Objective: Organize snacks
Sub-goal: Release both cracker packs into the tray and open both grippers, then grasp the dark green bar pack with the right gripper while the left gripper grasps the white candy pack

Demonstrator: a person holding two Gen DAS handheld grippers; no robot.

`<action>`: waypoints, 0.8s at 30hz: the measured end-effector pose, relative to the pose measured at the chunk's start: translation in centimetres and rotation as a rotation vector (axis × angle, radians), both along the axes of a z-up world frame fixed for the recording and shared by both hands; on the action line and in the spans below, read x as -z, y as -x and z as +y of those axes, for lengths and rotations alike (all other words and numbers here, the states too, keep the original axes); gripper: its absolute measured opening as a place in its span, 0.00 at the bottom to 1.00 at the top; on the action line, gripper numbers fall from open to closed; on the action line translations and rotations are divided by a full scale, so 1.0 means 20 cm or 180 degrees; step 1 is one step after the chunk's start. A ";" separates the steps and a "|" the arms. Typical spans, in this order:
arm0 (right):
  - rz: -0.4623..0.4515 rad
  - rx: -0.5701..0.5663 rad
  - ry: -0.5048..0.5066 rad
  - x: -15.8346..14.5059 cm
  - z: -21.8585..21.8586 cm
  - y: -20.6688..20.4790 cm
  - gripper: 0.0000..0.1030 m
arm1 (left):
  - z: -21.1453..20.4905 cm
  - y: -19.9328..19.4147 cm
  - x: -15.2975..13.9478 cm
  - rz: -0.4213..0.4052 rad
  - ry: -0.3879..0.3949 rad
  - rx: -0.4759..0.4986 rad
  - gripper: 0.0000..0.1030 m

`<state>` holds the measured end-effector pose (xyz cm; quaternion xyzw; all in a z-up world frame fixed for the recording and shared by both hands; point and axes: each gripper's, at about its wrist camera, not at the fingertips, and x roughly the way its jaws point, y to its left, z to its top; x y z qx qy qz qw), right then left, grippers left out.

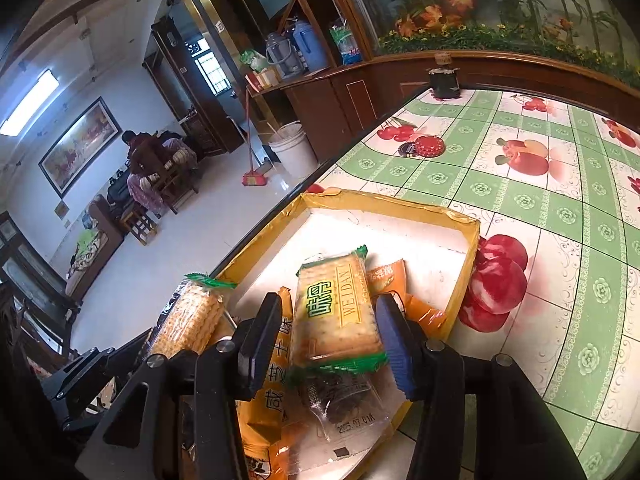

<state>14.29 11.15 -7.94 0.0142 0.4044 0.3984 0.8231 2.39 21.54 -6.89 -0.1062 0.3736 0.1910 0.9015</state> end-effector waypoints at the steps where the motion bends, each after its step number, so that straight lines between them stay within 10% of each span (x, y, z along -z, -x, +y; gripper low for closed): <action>1: -0.0009 0.0008 -0.0002 0.00 -0.01 0.00 0.55 | 0.00 0.00 0.00 -0.0010 0.0005 -0.0013 0.51; 6: 0.0003 0.0090 -0.0065 -0.02 -0.07 0.00 0.55 | 0.01 0.03 -0.03 -0.0055 -0.0014 -0.0063 0.73; 24: -0.0212 0.0367 -0.0107 -0.14 -0.55 0.23 0.69 | -0.12 0.10 -0.16 -0.0266 -0.0158 -0.0006 0.75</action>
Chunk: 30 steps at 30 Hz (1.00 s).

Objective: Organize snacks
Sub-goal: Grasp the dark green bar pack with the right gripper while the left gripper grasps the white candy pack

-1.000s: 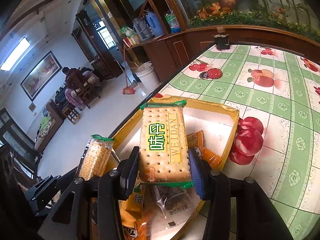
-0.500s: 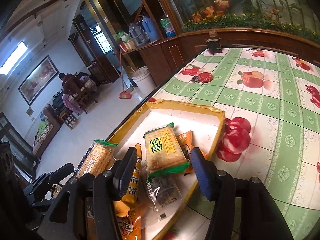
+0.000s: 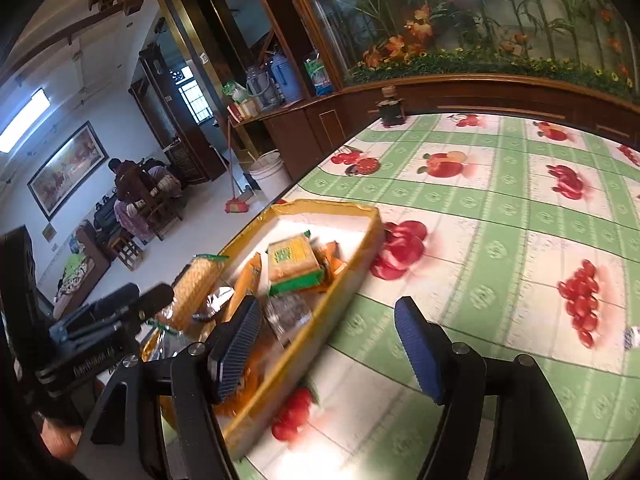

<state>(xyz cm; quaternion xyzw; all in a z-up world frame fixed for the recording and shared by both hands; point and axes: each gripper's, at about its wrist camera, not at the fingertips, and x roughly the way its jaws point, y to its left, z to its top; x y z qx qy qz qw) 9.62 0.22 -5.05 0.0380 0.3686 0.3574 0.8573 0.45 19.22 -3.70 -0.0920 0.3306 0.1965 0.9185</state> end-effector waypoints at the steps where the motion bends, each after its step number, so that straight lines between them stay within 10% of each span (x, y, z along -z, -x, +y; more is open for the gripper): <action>1: -0.0011 0.0018 0.0006 0.00 -0.03 0.02 0.70 | -0.02 0.00 -0.01 -0.0010 -0.0010 0.0012 0.75; 30: 0.0294 0.1418 0.0278 0.31 -1.34 0.41 0.85 | -0.79 -0.16 0.00 0.0150 -0.0270 0.1146 0.79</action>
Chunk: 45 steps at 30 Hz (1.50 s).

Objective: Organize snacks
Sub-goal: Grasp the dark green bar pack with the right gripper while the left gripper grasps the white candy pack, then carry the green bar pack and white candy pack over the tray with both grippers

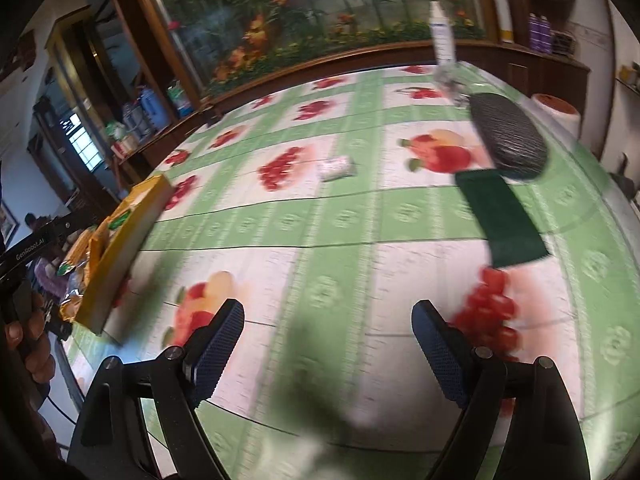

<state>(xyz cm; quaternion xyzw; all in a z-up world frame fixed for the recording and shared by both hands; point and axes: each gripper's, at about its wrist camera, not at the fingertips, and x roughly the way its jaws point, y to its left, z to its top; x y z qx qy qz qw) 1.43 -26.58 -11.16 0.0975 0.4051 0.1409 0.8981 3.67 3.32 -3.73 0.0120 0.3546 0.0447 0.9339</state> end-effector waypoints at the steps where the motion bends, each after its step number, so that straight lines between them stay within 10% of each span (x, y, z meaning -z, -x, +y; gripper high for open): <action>1: 0.0010 0.0052 0.0007 0.00 -0.05 0.01 0.85 | -0.05 -0.02 0.01 0.0027 -0.0012 0.0107 0.79; 15: -0.0048 0.0420 0.0285 -0.03 -0.30 -0.13 0.85 | -0.69 -0.30 0.15 0.0322 -0.0247 0.1296 0.79; 34: 0.0208 0.0509 0.0712 0.07 -0.34 -0.50 0.83 | -0.96 -0.73 0.36 0.0750 -0.0116 0.1918 0.78; 39: 0.0184 0.0452 0.0966 0.07 -0.28 -0.50 0.69 | -0.95 -0.72 0.36 0.0707 -0.0007 0.1971 0.31; 42: 0.0151 0.0417 0.0967 0.06 -0.28 -0.50 0.45 | -0.94 -0.71 0.36 0.0710 -0.0021 0.1973 0.30; 45: 0.0149 0.0447 0.0932 0.06 -0.28 -0.51 0.45 | -0.92 -0.69 0.36 0.0711 0.0030 0.1927 0.30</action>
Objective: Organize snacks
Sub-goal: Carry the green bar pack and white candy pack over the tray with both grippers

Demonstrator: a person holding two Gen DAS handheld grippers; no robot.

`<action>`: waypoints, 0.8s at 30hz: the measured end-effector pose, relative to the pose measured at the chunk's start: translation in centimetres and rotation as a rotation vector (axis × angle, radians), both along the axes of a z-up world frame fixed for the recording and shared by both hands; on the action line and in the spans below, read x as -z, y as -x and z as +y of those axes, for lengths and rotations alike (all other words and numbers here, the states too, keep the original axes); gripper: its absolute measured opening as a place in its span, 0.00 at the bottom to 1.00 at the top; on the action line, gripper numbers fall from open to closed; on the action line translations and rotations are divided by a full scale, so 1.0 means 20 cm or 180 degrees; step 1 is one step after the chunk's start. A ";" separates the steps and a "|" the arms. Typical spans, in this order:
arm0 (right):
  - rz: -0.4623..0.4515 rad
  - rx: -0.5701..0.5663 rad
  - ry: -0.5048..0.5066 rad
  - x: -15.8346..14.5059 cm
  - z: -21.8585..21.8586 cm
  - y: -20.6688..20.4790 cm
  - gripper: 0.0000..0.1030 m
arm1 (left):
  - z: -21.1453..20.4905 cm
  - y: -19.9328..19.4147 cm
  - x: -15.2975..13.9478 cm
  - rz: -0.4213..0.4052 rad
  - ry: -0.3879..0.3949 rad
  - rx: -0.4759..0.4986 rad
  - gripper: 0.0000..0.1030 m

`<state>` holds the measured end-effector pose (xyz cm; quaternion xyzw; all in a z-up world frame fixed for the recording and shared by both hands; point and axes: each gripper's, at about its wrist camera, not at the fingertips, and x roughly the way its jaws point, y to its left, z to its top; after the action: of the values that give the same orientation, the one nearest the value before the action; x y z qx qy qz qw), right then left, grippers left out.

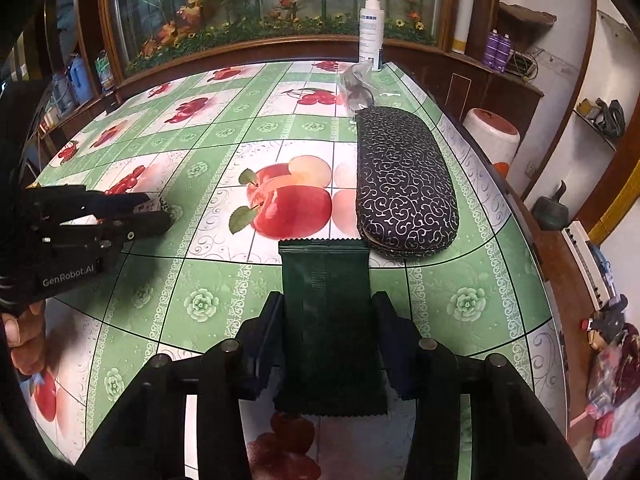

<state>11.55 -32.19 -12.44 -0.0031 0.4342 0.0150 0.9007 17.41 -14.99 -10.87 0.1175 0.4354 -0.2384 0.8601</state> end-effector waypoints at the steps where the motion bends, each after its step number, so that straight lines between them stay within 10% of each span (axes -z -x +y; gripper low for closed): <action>1: -0.0006 0.0011 -0.0038 0.00 -0.01 0.00 0.45 | 0.02 0.01 0.00 0.0017 0.0028 -0.0031 0.30; 24: -0.0116 -0.0552 -0.1164 -0.13 0.27 0.18 0.45 | 0.58 0.40 -0.13 -0.0008 0.0418 -0.0923 0.30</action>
<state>7.97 -26.85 -9.82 0.1229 0.4061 0.1710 0.8892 9.39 -3.33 -8.31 -0.0028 0.4303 -0.1396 0.8918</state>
